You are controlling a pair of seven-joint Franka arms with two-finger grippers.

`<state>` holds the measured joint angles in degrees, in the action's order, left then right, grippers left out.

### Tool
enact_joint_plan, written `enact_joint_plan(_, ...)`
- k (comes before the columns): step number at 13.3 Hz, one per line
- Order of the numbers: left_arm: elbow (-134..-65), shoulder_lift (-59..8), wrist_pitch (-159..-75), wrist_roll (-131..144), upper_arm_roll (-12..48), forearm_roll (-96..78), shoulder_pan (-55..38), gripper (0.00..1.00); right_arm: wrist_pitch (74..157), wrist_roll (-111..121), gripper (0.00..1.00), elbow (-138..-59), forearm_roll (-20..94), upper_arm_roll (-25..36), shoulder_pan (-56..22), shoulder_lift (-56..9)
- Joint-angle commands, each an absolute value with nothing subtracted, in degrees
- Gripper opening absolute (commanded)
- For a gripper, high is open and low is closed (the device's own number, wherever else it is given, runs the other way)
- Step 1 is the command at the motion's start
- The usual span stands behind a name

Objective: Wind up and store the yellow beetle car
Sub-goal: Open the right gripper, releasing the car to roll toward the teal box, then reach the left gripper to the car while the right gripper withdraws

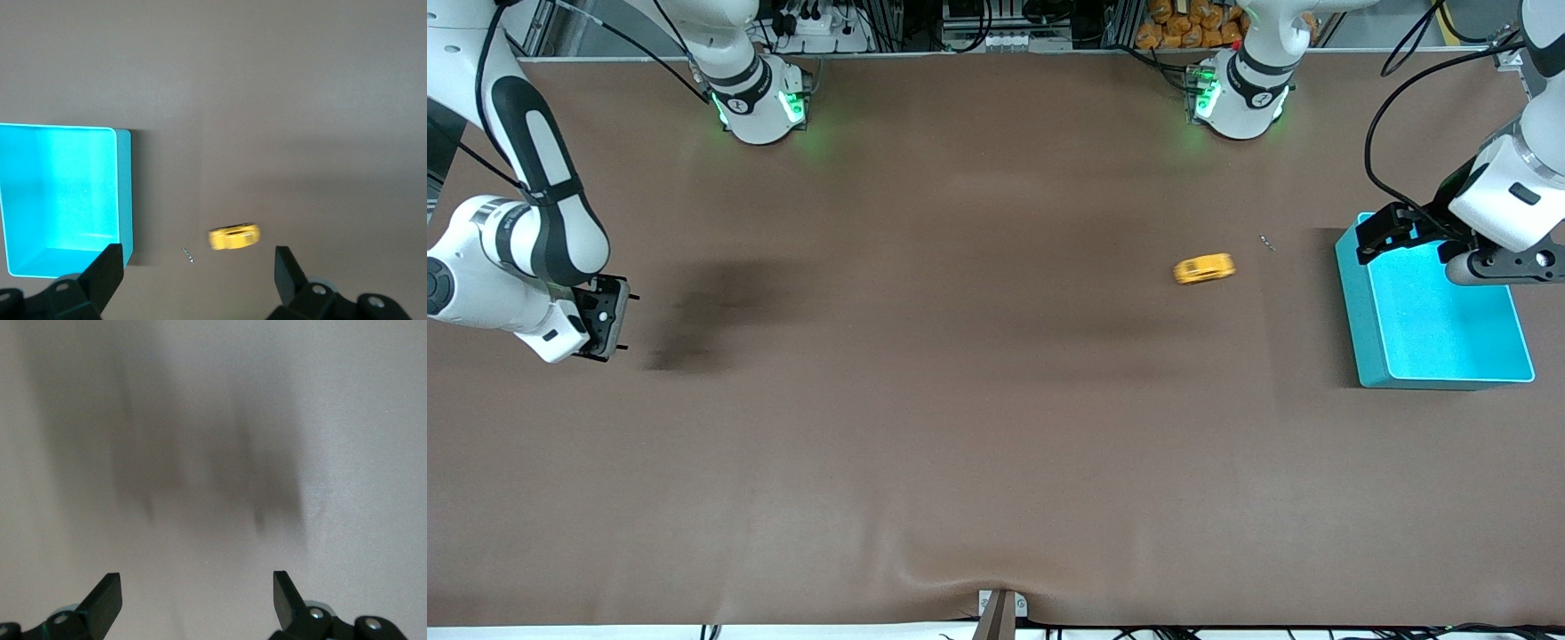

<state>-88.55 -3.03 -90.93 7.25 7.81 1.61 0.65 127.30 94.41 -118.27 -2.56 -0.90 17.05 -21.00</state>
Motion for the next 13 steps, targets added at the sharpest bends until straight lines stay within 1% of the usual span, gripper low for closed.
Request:
enact_joint_plan(1, -89.21, -2.29, -91.23, 8.61, 7.91, 2.02, 0.44, 1.00, 126.83, 95.89, 1.00, -118.04, -1.32, -1.85, 18.46, -21.09)
enact_joint_plan(8, -90.87, -2.46, -90.71, 9.05, 7.82, 2.02, 0.44, 1.00, 126.83, 95.27, 1.00, -117.86, -1.23, -1.93, 18.28, -21.09)
enact_joint_plan(11, -96.31, -2.37, -90.09, 21.82, 7.82, 2.02, 0.70, 1.00, 125.17, 95.19, 1.00, -117.08, 5.69, -1.85, 17.93, -20.39)
enact_joint_plan(13, -101.05, -2.63, -90.09, 31.43, 7.91, 1.93, 0.97, 1.00, 121.40, 93.53, 1.00, -112.87, 7.64, -1.85, 17.58, -20.48)
